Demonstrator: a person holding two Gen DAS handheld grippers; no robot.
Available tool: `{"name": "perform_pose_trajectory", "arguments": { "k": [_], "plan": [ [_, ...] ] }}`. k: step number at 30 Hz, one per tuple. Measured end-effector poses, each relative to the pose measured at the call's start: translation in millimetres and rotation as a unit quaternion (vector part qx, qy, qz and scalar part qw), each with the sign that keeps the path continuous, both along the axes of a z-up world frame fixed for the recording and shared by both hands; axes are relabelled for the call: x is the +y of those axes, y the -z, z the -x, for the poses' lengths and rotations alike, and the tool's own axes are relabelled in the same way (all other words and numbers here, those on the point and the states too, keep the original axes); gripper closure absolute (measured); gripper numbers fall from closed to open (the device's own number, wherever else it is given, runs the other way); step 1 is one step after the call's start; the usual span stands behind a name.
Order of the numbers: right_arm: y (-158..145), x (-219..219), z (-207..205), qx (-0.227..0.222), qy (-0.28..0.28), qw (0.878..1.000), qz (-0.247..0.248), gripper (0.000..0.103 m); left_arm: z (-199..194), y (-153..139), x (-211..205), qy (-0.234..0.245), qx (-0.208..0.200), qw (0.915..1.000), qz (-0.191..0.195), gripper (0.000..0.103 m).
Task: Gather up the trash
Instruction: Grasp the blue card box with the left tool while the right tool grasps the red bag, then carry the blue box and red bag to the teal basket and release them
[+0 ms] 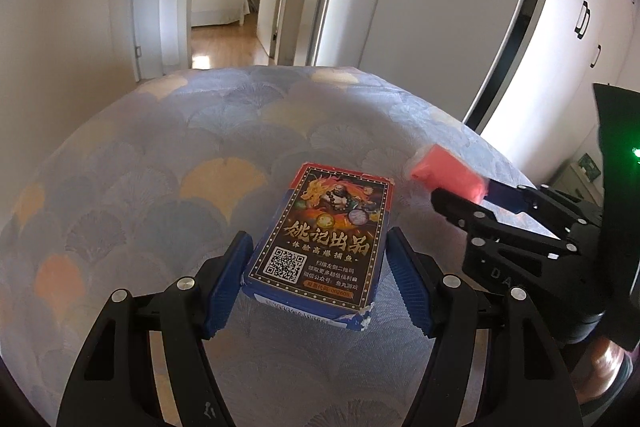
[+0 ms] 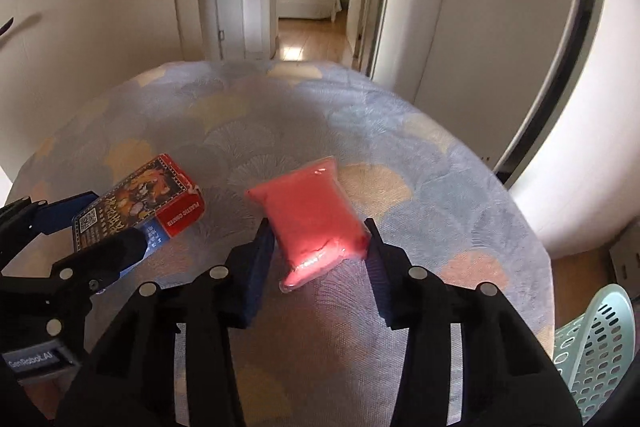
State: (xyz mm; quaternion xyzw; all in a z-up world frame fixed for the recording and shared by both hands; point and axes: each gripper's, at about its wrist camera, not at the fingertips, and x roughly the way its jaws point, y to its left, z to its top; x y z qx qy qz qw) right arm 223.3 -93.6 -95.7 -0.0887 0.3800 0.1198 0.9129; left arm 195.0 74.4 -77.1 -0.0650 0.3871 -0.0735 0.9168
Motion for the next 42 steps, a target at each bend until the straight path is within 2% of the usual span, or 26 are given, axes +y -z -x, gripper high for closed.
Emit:
{"name": "perform_pose_trajectory", "arguments": {
  "k": [8,11,18,23,25,27,30,32,38,42],
  "plan": [
    [-20.3,-23.0,26.2,-0.054,0.029,0.997,-0.039,0.062,7.9,-5.3,-12.5,0.010,-0.027,0.9994,-0.021,0.037],
    [-28.3,-43.2,51.6,-0.043,0.046,0.996,-0.065,0.062,14.1,-11.2,-25.9,0.039,-0.030,0.9988,-0.008,0.038],
    [-60.2,-124.6,109.2,-0.072,0.111,0.984,-0.119,0.062,49.2,-42.1,-80.3,0.129,-0.064,0.9896,0.010,0.040],
    [-84.4,-175.6,144.7,-0.114,0.168,0.973,-0.107,0.062,59.4,-60.1,-121.5,0.169,-0.079,0.9815,0.043,0.041],
    [-89.6,-192.5,155.1,-0.123,0.184,0.969,-0.107,0.062,60.9,-63.4,-139.0,0.182,-0.084,0.9789,0.039,0.041],
    [-89.8,-209.4,163.6,-0.124,0.196,0.966,-0.112,0.062,60.9,-64.0,-154.2,0.186,-0.086,0.9785,0.024,0.041],
    [-86.9,-234.7,177.4,-0.123,0.216,0.960,-0.128,0.062,57.3,-63.6,-166.7,0.205,-0.073,0.9752,0.042,0.041],
    [-82.4,-250.9,181.3,-0.116,0.233,0.956,-0.137,0.062,56.0,-67.5,-177.1,0.210,-0.074,0.9740,0.040,0.041],
    [-74.9,-287.8,190.6,-0.104,0.276,0.940,-0.170,0.062,54.7,-87.3,-225.9,0.248,-0.077,0.9650,0.039,0.041],
    [-68.2,-309.2,198.6,-0.099,0.304,0.933,-0.167,0.062,55.3,-95.0,-262.0,0.269,-0.085,0.9585,0.040,0.041]
  ]
}}
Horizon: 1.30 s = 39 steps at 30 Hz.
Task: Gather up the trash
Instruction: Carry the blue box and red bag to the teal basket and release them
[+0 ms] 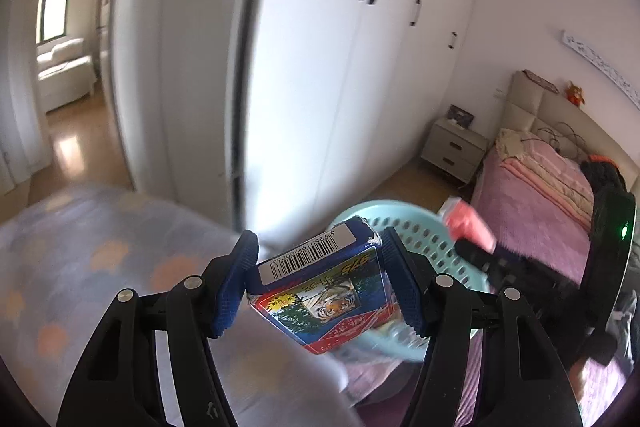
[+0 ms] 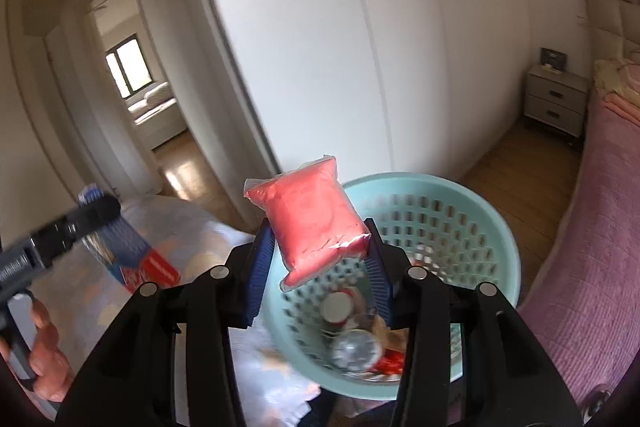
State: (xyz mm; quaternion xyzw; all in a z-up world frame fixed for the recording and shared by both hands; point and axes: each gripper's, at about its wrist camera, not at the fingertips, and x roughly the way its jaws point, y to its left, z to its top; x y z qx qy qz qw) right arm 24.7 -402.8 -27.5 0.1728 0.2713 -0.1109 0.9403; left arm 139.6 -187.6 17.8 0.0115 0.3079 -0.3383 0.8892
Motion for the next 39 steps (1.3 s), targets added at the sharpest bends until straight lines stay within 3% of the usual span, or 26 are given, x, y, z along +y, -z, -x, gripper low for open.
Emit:
{"name": "perform_pose_trajectory", "arguments": {
  "k": [11,13,15,22,29,38,39],
  "plan": [
    [37.7,-50.5,-9.9,0.068,0.069,0.995,-0.039,0.061,-28.5,27.1,-96.4,0.036,0.039,0.9985,-0.014,0.041],
    [39.1,-53.7,-12.3,0.070,0.077,0.994,-0.040,0.059,-35.9,31.4,-108.4,0.036,0.044,0.9982,-0.017,0.037],
    [40.4,-56.9,-14.5,0.071,0.082,0.993,-0.042,0.054,-41.3,35.4,-114.0,0.036,0.051,0.9979,-0.016,0.026],
    [45.2,-61.0,-14.6,0.072,0.082,0.993,-0.048,0.054,-40.8,44.8,-101.6,0.037,0.052,0.9978,-0.016,0.026],
    [40.2,-53.6,-11.0,0.063,0.068,0.995,-0.040,0.054,-24.7,48.0,-57.9,0.023,0.043,0.9988,-0.002,0.024],
    [9.8,-1.2,12.4,0.004,0.047,0.999,0.007,0.053,14.8,35.5,6.6,-0.023,-0.008,0.9997,0.011,0.021],
    [5.7,6.8,18.1,-0.010,0.050,0.999,0.015,0.045,20.2,34.4,15.5,-0.031,-0.016,0.9993,0.013,0.021]
  ]
}}
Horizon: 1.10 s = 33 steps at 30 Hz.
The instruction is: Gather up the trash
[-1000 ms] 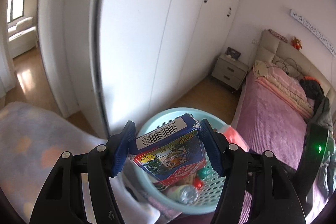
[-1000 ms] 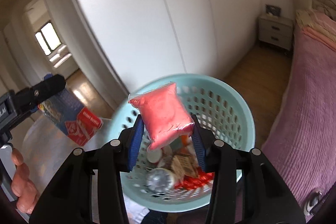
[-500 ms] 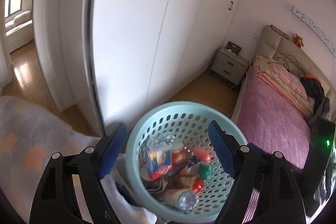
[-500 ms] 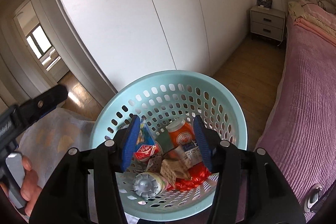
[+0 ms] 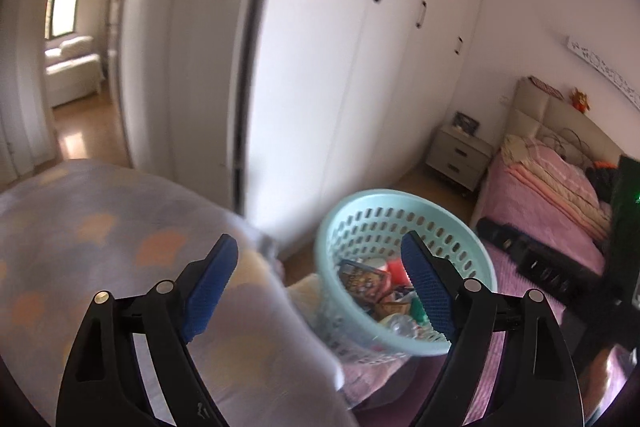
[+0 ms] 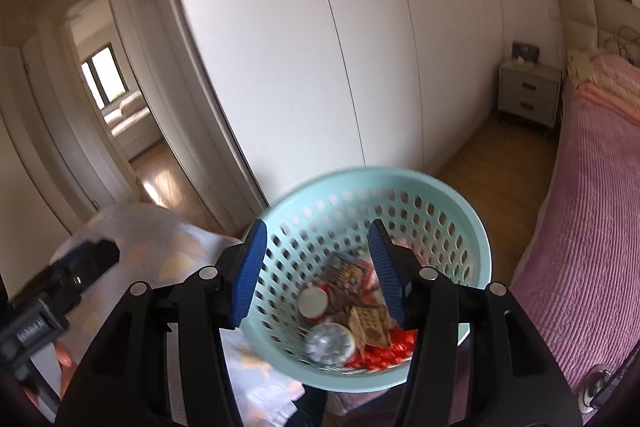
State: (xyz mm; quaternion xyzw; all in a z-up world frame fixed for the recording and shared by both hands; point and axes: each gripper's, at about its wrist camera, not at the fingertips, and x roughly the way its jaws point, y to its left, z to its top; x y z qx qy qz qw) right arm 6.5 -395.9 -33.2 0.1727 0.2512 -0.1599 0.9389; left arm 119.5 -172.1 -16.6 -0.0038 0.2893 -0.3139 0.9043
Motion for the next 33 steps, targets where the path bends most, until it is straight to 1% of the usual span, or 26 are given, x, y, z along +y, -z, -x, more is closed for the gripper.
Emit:
{"name": "perform_pose_trajectory", "arguments": {
  "k": [1,3,4,6,8,9,11,13,16,17,19,21,26,30,33],
  "plan": [
    [-2.9,6.2,4.7,-0.011,0.003,1.000,0.010,0.037,5.9,-0.9,9.8,-0.012,-0.011,0.9999,0.000,0.021],
    [-7.9,24.2,16.2,-0.036,0.009,0.998,0.042,0.030,17.3,-1.7,28.6,-0.044,-0.041,0.9982,-0.005,0.019],
    [-10.0,33.7,21.8,-0.047,0.010,0.997,0.058,0.029,21.3,-1.6,36.2,-0.062,-0.055,0.9965,-0.008,0.017],
    [-14.4,49.8,30.5,-0.061,0.012,0.995,0.083,0.028,31.7,2.7,54.4,-0.112,-0.088,0.9896,-0.013,0.014],
    [-18.0,62.0,39.8,-0.077,0.014,0.992,0.102,0.027,38.2,8.4,66.3,-0.146,-0.109,0.9831,-0.017,0.013],
    [-18.7,65.0,43.0,-0.083,0.015,0.991,0.105,0.023,40.1,11.9,72.1,-0.162,-0.116,0.9796,-0.021,0.013],
    [-19.3,69.3,52.4,-0.097,0.021,0.989,0.111,0.021,42.4,17.5,78.9,-0.177,-0.127,0.9755,-0.028,0.013],
    [-18.7,74.0,60.6,-0.111,0.023,0.987,0.113,0.020,45.8,21.2,83.3,-0.192,-0.142,0.9705,-0.034,0.013],
    [-21.7,80.9,66.1,-0.121,0.028,0.985,0.122,0.020,50.1,17.2,86.2,-0.199,-0.154,0.9674,-0.025,0.013],
    [-21.8,82.3,67.6,-0.123,0.030,0.984,0.124,0.020,51.3,16.3,86.2,-0.198,-0.157,0.9673,-0.022,0.010],
    [-21.0,84.7,69.2,-0.126,0.031,0.984,0.125,0.020,52.6,17.0,87.7,-0.201,-0.162,0.9656,-0.028,0.009],
    [-22.1,85.7,69.7,-0.127,0.030,0.984,0.124,0.020,51.9,18.0,86.0,-0.199,-0.158,0.9666,-0.036,0.009],
    [-23.6,87.6,71.5,-0.130,0.026,0.983,0.129,0.020,56.1,19.7,86.7,-0.207,-0.169,0.9629,-0.039,0.009],
    [-23.7,83.9,75.2,-0.134,0.027,0.983,0.126,0.020,56.2,22.4,82.3,-0.198,-0.166,0.9649,-0.047,0.009],
    [-22.0,81.2,76.7,-0.133,0.028,0.983,0.124,0.020,56.9,23.8,80.6,-0.198,-0.168,0.9642,-0.054,0.009]
  ]
}}
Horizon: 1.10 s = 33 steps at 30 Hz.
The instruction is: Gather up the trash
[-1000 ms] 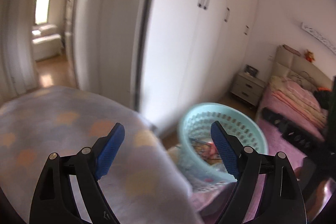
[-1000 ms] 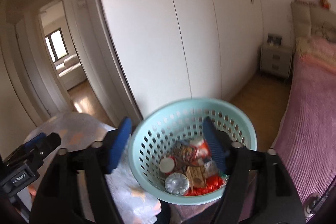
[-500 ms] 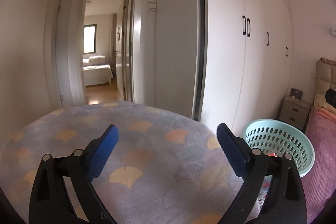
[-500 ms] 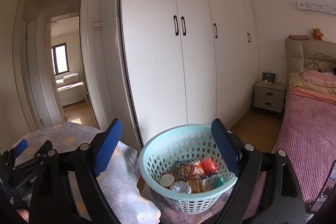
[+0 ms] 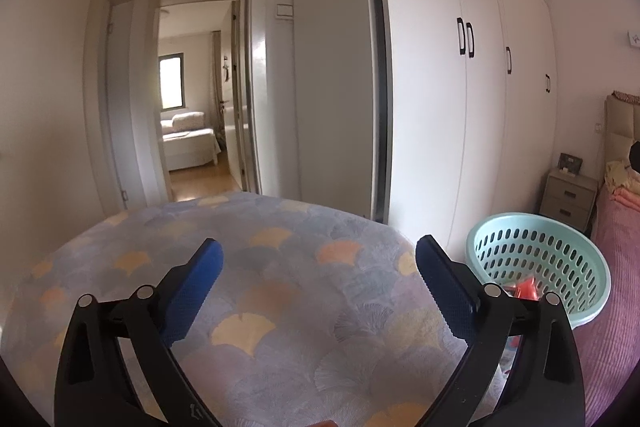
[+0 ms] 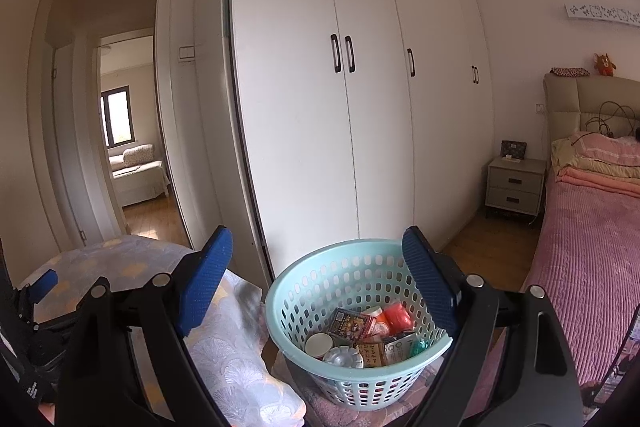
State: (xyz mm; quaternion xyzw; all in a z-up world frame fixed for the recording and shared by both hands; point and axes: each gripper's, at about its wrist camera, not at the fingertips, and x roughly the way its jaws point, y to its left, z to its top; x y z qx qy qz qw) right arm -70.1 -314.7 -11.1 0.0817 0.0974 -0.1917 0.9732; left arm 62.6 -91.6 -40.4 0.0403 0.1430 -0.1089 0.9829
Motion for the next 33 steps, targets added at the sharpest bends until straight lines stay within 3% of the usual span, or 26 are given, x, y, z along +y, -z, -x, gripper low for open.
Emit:
{"name": "perform_pose_trajectory", "arguments": {
  "k": [3,16,33],
  "plan": [
    [1.9,-2.5,0.9,0.002,0.002,1.000,-0.001,0.020,1.9,-0.2,-0.4,-0.004,-0.008,0.9999,-0.013,0.009],
    [14.0,-3.9,-5.9,0.018,0.001,1.000,-0.011,0.019,-2.0,1.4,0.4,0.003,0.014,0.9999,-0.006,0.009],
    [13.3,-2.1,-4.2,0.016,0.000,1.000,-0.010,0.019,0.3,1.1,0.7,0.007,0.014,0.9999,0.000,0.009]
  ]
}}
